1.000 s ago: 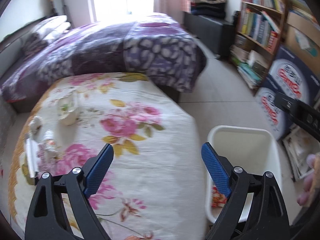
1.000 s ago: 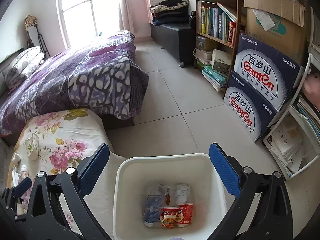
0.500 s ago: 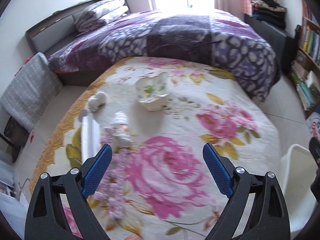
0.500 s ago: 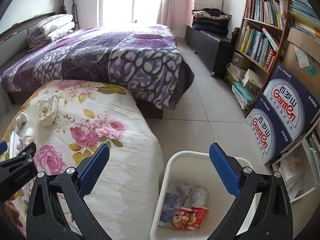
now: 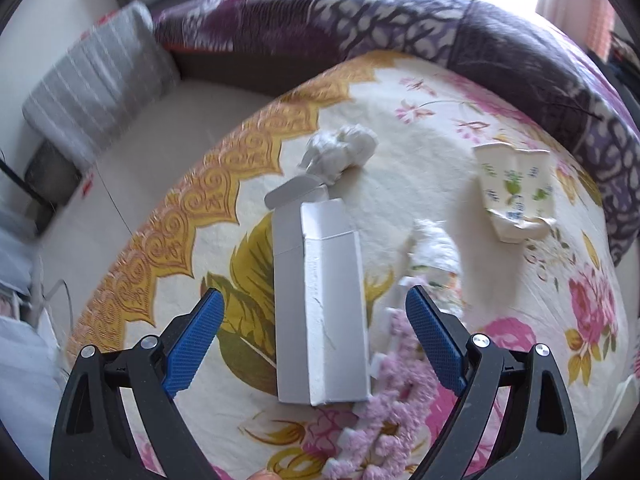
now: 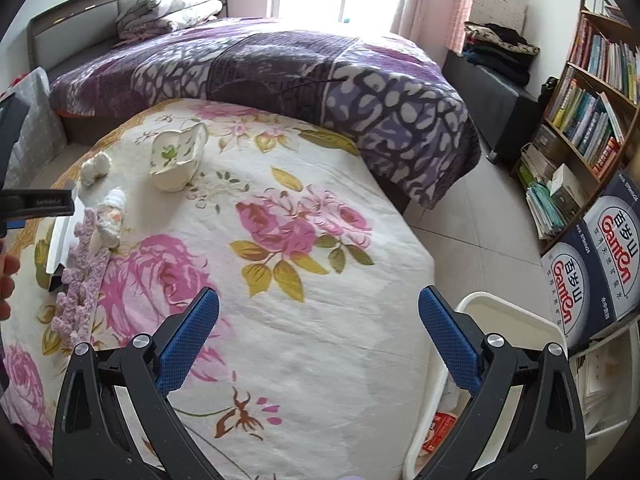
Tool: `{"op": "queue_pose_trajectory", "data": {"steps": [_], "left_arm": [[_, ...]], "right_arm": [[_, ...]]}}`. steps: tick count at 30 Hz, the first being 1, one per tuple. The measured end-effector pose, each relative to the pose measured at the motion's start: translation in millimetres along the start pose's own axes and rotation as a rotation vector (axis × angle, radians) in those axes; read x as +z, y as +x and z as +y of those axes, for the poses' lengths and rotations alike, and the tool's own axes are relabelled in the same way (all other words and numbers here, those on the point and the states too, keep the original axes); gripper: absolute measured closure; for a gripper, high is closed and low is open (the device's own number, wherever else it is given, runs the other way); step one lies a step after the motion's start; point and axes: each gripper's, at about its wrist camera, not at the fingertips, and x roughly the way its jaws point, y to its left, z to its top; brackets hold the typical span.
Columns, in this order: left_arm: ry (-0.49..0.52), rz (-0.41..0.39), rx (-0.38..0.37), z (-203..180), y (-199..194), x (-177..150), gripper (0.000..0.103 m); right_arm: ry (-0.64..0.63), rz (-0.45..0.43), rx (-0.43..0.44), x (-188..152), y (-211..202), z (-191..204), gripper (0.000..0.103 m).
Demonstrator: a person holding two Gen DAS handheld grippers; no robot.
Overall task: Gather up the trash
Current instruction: 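Move the left tool to the white cardboard box and grasp it, then grasp the pink crocheted strip with the right tool while the left holds the box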
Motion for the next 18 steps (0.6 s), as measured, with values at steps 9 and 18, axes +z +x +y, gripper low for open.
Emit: {"op": "queue_pose_trajectory", "data": {"steps": [9, 18], "left_arm": [[-0.143, 0.203, -0.193, 40, 53, -1, 0.021], [-0.223, 0.143, -0.26, 85, 25, 1, 0.045]], "right_arm": [[-0.075, 0.063, 0.205, -9, 9, 48, 0.007], [-0.153, 0.112, 0.347, -16, 14, 121, 0.007]]}}
